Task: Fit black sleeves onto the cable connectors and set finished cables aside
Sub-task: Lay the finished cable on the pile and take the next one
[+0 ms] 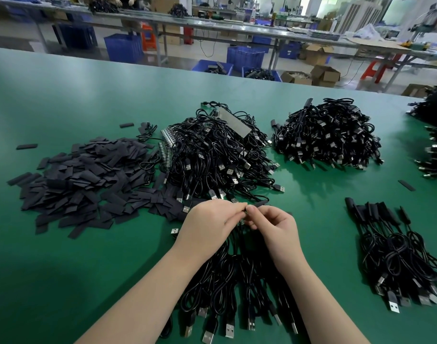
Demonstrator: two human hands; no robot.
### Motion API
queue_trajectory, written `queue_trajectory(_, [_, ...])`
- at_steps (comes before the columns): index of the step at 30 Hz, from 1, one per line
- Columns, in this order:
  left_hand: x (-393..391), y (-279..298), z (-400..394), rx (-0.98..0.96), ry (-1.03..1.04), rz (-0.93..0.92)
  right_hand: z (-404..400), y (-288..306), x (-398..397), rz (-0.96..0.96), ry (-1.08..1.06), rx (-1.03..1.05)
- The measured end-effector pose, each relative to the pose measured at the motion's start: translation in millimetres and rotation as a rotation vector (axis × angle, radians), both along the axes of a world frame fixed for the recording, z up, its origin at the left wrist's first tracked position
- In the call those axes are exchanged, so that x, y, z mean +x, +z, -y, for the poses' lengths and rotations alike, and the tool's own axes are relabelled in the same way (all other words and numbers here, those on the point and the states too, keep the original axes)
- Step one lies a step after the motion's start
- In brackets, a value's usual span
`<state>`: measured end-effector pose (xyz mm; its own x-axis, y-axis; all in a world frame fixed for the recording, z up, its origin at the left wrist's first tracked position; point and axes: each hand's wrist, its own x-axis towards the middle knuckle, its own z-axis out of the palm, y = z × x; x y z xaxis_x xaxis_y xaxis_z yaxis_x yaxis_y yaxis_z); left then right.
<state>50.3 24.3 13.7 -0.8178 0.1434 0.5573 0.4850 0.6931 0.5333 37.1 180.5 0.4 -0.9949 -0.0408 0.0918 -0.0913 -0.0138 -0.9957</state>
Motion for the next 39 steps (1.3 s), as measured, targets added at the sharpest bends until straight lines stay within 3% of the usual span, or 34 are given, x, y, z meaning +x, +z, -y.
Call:
queue_trajectory(9, [0.4, 0.6, 1.9, 0.093, -0.023, 0.012, 0.8, 3.0, 2.5, -0.007, 0.030, 0.053])
queue_trajectory(15, [-0.7, 1.3, 6.2, 0.120, 0.034, 0.070, 1.8, 1.8, 3.3, -0.001, -0.088, -0.173])
queue_trajectory(23, [0.4, 2.0, 6.9, 0.161, 0.014, 0.102, 4.7, 1.6, 4.6, -0.024, -0.063, -0.021])
queue_trajectory(39, [-3.4, -0.5, 6.3, 0.262, 0.068, 0.188, 4.0, -0.9, 4.1, -0.002, -0.097, 0.057])
